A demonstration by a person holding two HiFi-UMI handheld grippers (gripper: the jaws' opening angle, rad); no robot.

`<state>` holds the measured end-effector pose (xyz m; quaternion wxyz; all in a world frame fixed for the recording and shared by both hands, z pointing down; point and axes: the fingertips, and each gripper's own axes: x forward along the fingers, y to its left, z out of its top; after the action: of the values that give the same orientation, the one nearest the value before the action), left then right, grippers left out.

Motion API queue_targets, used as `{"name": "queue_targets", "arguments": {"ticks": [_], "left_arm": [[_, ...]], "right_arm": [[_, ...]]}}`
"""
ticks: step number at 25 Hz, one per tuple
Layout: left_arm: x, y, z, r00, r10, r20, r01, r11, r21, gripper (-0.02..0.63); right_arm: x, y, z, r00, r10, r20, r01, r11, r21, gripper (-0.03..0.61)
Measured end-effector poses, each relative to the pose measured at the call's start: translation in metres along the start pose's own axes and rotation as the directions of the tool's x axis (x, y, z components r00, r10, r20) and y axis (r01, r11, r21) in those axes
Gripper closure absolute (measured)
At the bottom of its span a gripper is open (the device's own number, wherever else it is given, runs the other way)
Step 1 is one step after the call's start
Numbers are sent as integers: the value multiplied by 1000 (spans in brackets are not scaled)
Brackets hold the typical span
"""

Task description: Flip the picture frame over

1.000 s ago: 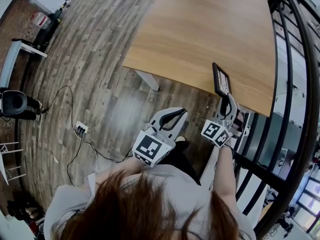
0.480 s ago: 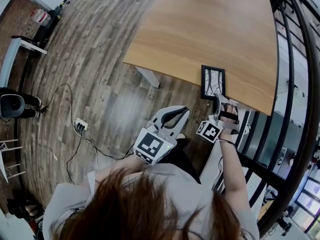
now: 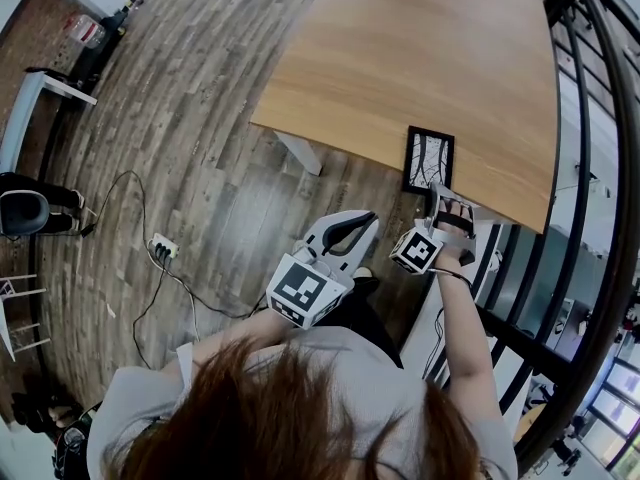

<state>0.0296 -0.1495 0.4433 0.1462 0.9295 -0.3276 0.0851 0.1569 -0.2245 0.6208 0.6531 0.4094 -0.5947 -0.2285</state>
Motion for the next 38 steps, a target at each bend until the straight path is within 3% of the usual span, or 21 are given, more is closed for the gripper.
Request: {"name": "queue_targets", "arguments": {"ticks": [6,10,18,25,28,31,33,35,38], "left_arm": [[-4,1,1,1000,7,0,-7,1000,-4,594],[-5,1,0,1000,7,-4,-7,1000,-3,594],[-5,-3,-5,1000,-10,-19,10,1000,6,594],[-7,-2,-7,1000,-3,-23,3,1000,-11,594],[-9,-3,-8,1000,-4,-20,3,999,-40,594],[-7,-6,-3,1000,-13,1,13,999,-36,594],[-4,-4,2,1000,-10,16,11,999,-38,594],[0,-4,9,999,-10,34,11,999,-41,594],[4,-10,26,997,-20,73,21,1000,-12,594]], "right_arm": [[1,-3,3,996,-83,14,82,996,28,490],[-4,-7,7,997,-73,30,71,995,63,479],[0,0,7,999,-13,33,8,989,146,338],[-21,1,6,997,-24,71,9,980,199,329],[-46,-11,0,993,-94,65,71,953,294,330],[-76,-38,-1,974,-210,86,153,888,434,330],[-88,-54,5,964,-242,113,138,812,568,331],[-100,-73,12,952,-259,163,69,702,709,331],[-128,-116,19,911,-337,237,-30,519,854,333]]}}
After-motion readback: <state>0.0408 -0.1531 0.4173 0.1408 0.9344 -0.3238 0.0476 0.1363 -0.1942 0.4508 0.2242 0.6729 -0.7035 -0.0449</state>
